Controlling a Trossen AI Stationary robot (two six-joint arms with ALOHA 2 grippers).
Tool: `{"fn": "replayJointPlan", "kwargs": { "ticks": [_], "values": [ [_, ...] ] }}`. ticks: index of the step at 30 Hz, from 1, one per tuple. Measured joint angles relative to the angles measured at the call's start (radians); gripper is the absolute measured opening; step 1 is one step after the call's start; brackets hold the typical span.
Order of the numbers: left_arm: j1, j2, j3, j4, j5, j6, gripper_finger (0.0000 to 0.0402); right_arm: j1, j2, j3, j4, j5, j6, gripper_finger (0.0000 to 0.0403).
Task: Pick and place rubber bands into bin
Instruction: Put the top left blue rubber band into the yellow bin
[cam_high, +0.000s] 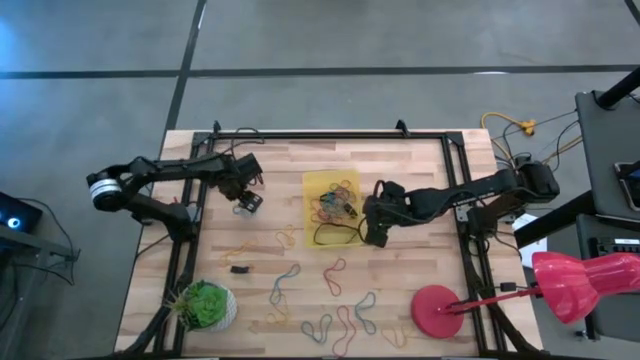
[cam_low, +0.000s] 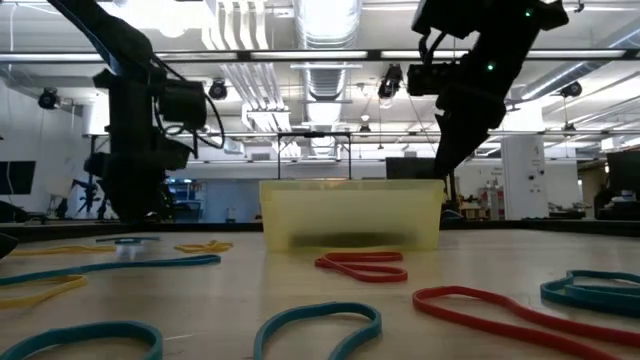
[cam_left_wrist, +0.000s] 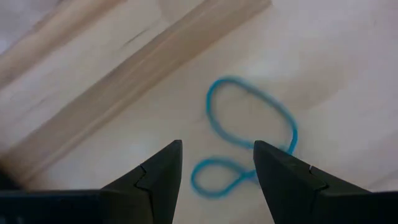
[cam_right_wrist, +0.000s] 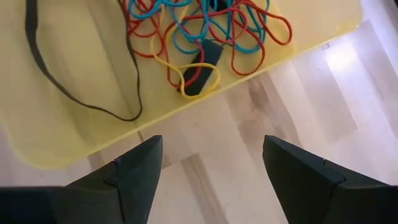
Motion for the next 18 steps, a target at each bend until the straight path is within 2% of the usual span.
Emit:
{"fn": "replayJointPlan", "kwargs": {
  "ticks": [6,11,14,18],
  "values": [
    [0.000,0.115,-0.003,0.100,-0.023,-0.027,0.0183,-0.001,0.000,0.007,-0.001,0.000,0.000,0.0256],
    [-0.004,0.205,-0.003,0.116,-0.048,-0.025,0.0177,-0.001,0.000,0.016,-0.002,0.000,0.003,0.0251],
    [-0.008,0.237,-0.002,0.128,-0.047,-0.024,0.0155,-0.001,0.000,0.018,-0.003,0.000,0.004,0.0251],
    [-0.019,0.247,-0.008,0.177,-0.052,-0.023,0.0103,-0.001,0.000,0.018,-0.003,0.000,0.027,0.0249]
  ]
}}
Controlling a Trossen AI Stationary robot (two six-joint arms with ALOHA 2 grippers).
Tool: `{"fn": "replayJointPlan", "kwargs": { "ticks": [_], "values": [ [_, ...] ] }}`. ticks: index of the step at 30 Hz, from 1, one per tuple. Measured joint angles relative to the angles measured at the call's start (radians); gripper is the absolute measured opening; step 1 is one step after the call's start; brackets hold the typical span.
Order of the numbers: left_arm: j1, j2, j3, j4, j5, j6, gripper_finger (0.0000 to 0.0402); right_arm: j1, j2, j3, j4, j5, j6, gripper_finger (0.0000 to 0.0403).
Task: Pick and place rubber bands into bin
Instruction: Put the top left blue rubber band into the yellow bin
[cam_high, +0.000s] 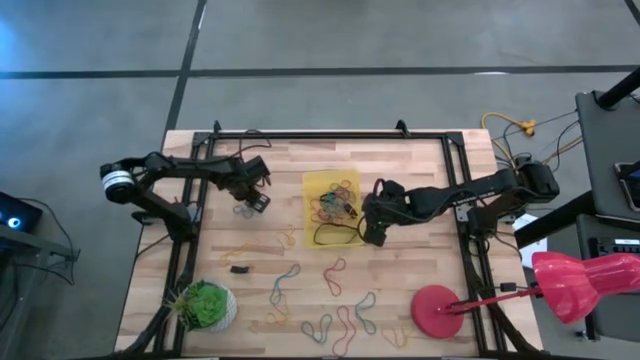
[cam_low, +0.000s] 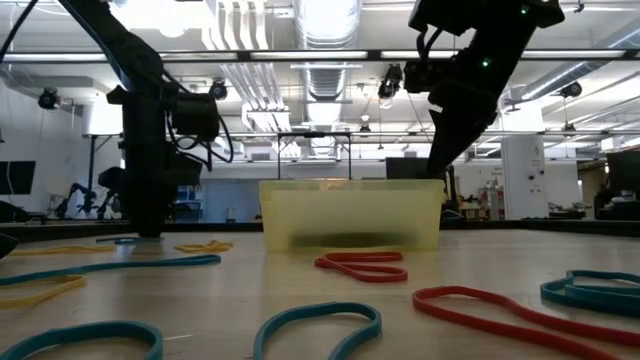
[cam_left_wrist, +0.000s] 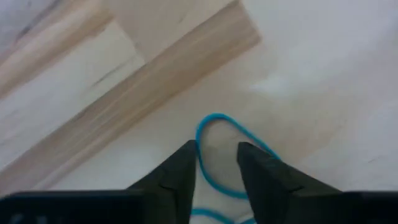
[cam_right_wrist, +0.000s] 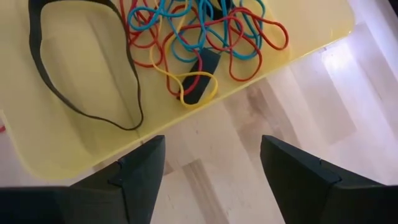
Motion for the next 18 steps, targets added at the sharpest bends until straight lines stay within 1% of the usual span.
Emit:
{"fn": "replayJointPlan", "kwargs": {
  "ticks": [5,9,14,18],
  "values": [
    [0.002,0.000,-0.016,0.085,0.006,0.007,0.0043,0.000,0.000,0.000,0.000,0.000,0.036,0.0249],
    [0.003,0.005,-0.015,0.154,0.005,0.041,0.0006,0.000,0.000,0.000,0.000,0.000,0.041,0.0246],
    [0.005,0.008,0.018,0.235,0.015,0.074,0.0001,0.000,0.000,0.000,0.000,0.000,0.041,0.0246],
    [-0.001,-0.023,0.087,0.269,0.038,0.077,0.0000,0.000,-0.001,0.000,-0.003,-0.003,0.041,0.0243]
  ]
}}
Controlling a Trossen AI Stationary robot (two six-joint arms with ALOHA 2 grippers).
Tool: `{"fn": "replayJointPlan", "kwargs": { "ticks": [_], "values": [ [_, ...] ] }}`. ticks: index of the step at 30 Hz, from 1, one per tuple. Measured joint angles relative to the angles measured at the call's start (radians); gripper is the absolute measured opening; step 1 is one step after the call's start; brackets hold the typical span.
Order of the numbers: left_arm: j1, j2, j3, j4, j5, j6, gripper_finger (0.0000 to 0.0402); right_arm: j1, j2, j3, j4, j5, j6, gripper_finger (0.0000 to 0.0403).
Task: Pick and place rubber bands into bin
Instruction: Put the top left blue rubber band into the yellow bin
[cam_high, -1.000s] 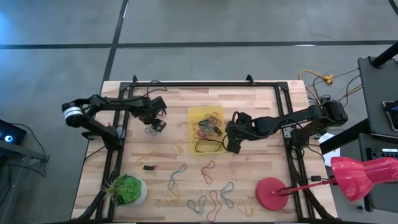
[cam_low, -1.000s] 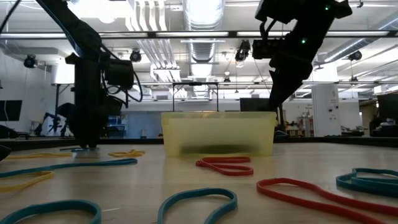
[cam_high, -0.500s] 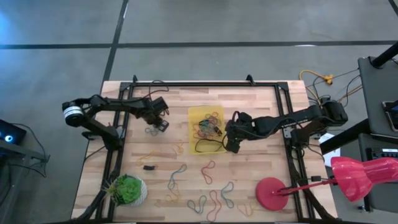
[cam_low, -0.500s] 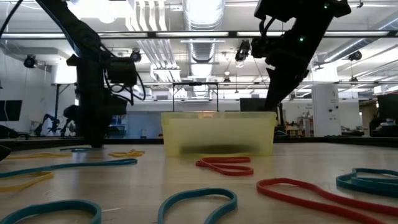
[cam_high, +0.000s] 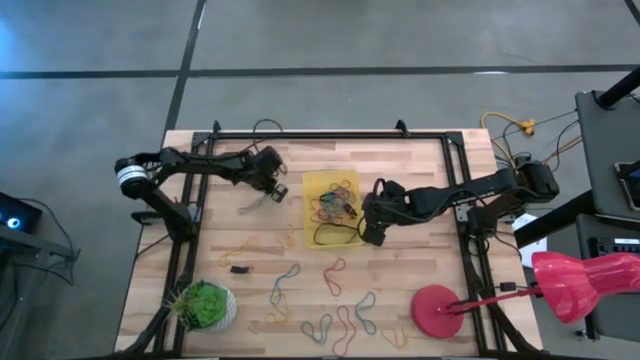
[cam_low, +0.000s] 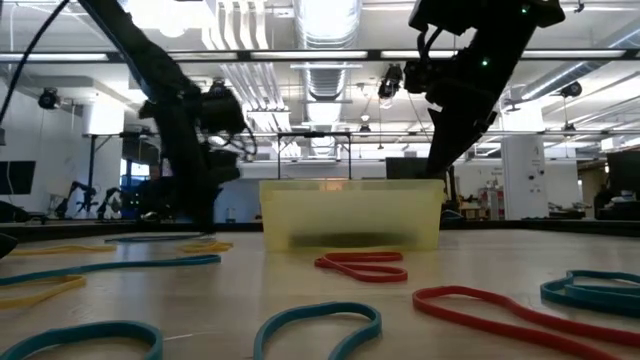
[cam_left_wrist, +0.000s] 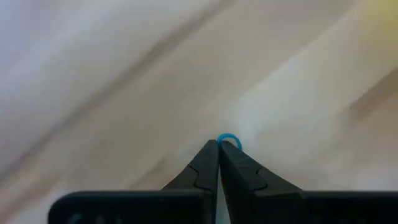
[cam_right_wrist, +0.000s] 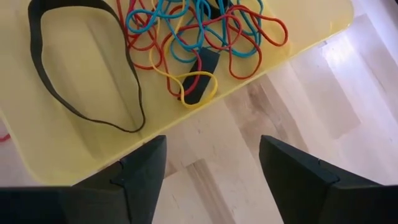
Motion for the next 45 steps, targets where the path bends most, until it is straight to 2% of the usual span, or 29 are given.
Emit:
{"fn": "replayJointPlan", "kwargs": {
  "ticks": [11,17,21,31,34,36,41,45],
  "values": [
    [-0.029,-0.220,0.324,-0.045,0.017,0.009,0.0000,0.000,-0.001,0.002,-0.163,0.000,0.124,0.0238],
    [-0.092,-0.249,0.468,-0.059,0.049,0.008,0.0000,0.003,-0.001,0.000,-0.250,0.043,0.122,0.0237],
    [-0.158,-0.203,0.551,-0.055,0.061,0.015,0.0000,0.005,-0.002,-0.002,-0.271,0.093,0.135,0.0237],
    [-0.247,0.023,0.677,-0.082,0.110,0.030,0.0000,0.010,-0.002,-0.003,-0.268,0.098,0.138,0.0237],
    [-0.252,0.049,0.681,-0.087,0.060,0.034,0.0000,0.022,-0.002,-0.003,-0.268,0.098,0.137,0.0237],
    [-0.251,0.051,0.681,-0.149,0.003,0.033,0.0000,0.033,-0.002,-0.003,-0.268,0.098,0.137,0.0237],
    [-0.237,0.032,0.659,-0.441,-0.270,0.092,0.0011,0.060,-0.002,-0.004,-0.267,0.113,0.137,0.0237],
    [-0.229,-0.016,0.584,-0.496,-0.289,0.232,0.0056,0.068,-0.002,-0.009,-0.264,0.141,0.124,0.0237]
  ]
}}
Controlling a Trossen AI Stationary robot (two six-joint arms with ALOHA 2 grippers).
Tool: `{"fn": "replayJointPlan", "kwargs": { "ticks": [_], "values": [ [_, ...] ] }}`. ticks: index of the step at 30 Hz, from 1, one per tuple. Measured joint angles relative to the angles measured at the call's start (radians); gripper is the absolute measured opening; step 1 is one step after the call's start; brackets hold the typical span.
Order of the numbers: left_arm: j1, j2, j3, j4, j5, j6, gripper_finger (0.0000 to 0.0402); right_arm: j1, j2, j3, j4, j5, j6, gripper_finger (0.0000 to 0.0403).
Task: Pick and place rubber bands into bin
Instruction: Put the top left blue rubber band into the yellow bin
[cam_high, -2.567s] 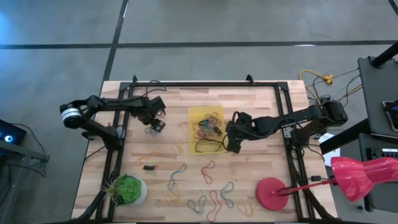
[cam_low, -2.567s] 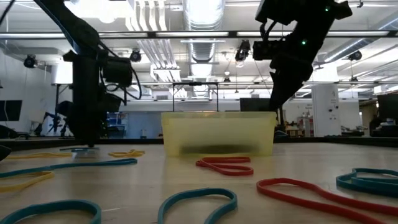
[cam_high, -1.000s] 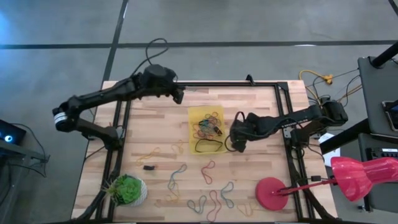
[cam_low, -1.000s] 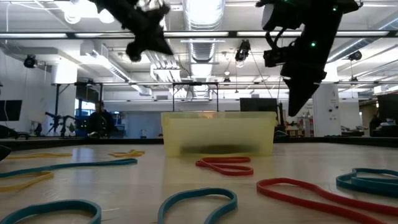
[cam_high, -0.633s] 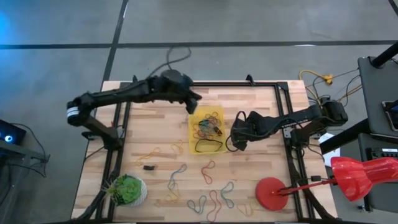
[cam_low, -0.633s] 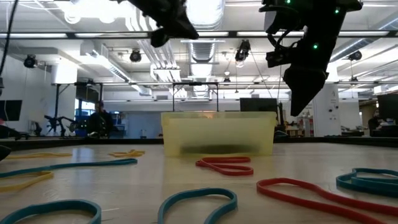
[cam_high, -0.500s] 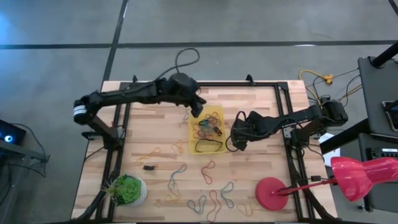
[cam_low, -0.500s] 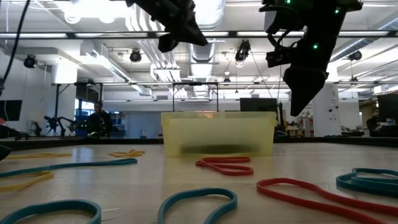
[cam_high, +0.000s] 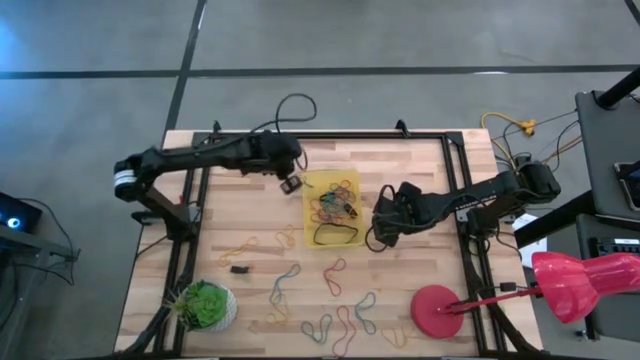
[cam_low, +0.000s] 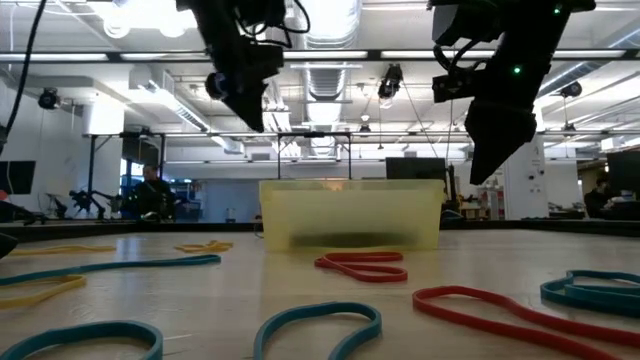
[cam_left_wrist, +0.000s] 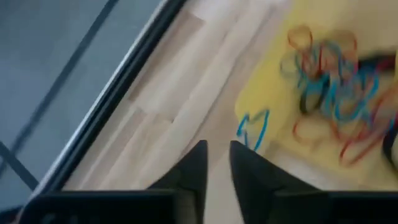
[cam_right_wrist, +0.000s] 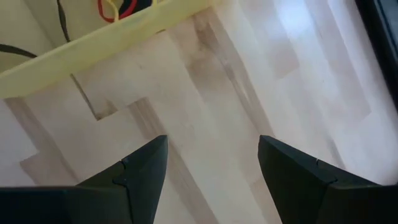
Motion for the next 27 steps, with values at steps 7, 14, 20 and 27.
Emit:
{"fn": "replayJointPlan", "kwargs": {
  "ticks": [7,14,20,27],
  "values": [
    [0.008,-0.024,-0.237,0.221,0.145,0.279,0.0156,0.000,0.000,-0.003,0.003,0.002,-0.034,0.0237],
    [0.066,-0.033,-0.454,0.523,0.224,0.327,0.0187,0.000,0.000,-0.003,0.001,-0.021,0.072,0.0237],
    [0.100,-0.035,-0.493,0.638,0.346,0.355,0.0188,0.000,0.000,-0.003,0.002,-0.037,0.111,0.0237],
    [0.155,0.023,-0.493,0.667,0.367,0.384,0.0188,-0.001,0.000,-0.003,0.004,-0.037,0.111,0.0237]
  ]
}}
